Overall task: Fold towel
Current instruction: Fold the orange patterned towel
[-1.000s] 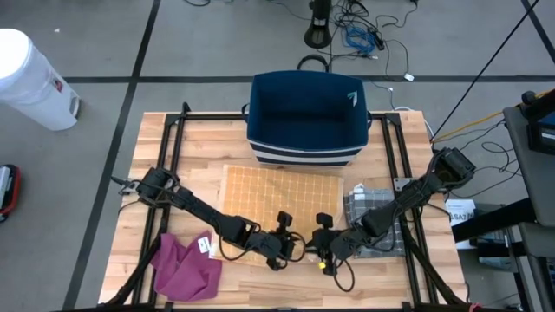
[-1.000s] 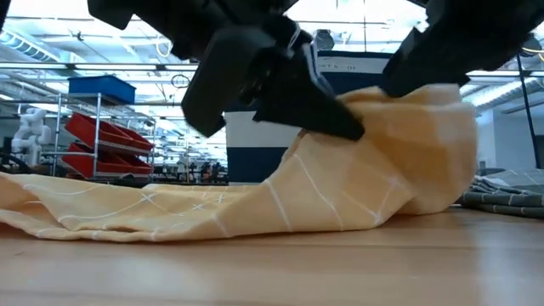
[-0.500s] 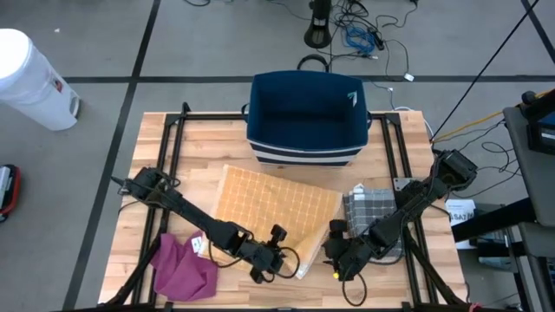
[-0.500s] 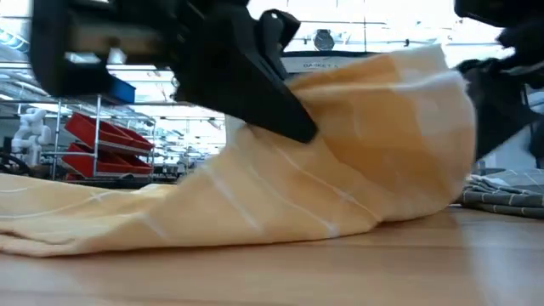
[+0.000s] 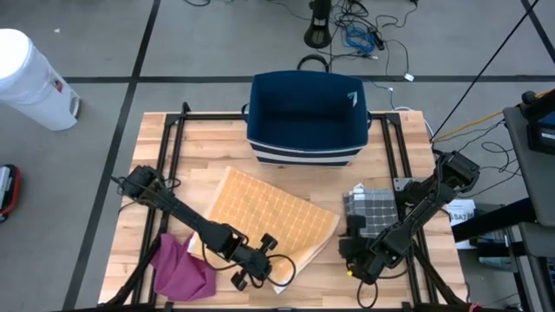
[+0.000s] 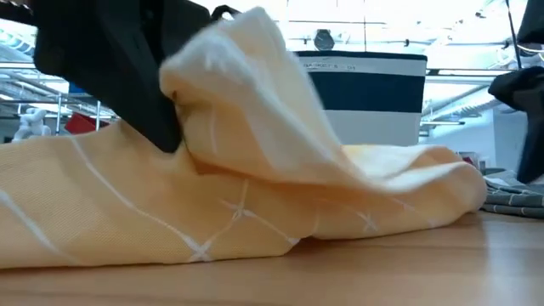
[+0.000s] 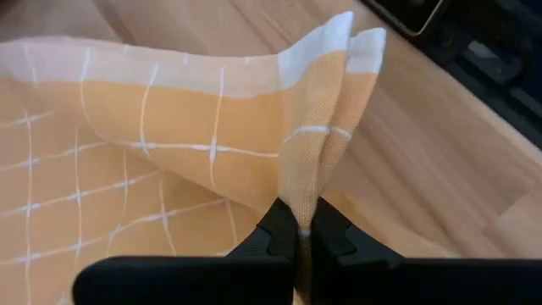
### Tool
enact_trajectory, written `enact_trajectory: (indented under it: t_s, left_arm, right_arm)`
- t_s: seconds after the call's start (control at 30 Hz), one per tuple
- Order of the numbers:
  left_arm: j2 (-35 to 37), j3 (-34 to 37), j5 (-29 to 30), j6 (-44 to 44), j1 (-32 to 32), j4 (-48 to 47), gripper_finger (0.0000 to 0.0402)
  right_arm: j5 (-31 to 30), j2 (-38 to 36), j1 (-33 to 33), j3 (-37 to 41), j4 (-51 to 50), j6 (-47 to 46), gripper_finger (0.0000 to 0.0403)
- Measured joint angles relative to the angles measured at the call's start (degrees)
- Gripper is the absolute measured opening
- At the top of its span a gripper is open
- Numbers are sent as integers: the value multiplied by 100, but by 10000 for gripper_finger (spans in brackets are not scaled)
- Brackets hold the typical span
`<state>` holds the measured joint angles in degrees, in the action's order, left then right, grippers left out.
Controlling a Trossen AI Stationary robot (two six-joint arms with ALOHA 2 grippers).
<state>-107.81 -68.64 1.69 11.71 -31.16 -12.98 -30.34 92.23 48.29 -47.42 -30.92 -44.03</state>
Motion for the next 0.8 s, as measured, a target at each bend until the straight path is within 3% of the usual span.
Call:
enact_trajectory:
  t_s: [0.13,0.5,0.8]
  left_arm:
    - [20,0,0,-75,-12,-35,4]
    - [45,0,15,-211,-133,-78,4]
    - [344,0,181,-248,-207,-38,4]
  right_arm:
    - [-464,0,-2,0,22,316,209]
    - [-723,462,-312,2,127,1048,206]
    - [-874,1021,-516,-26,369,1112,198]
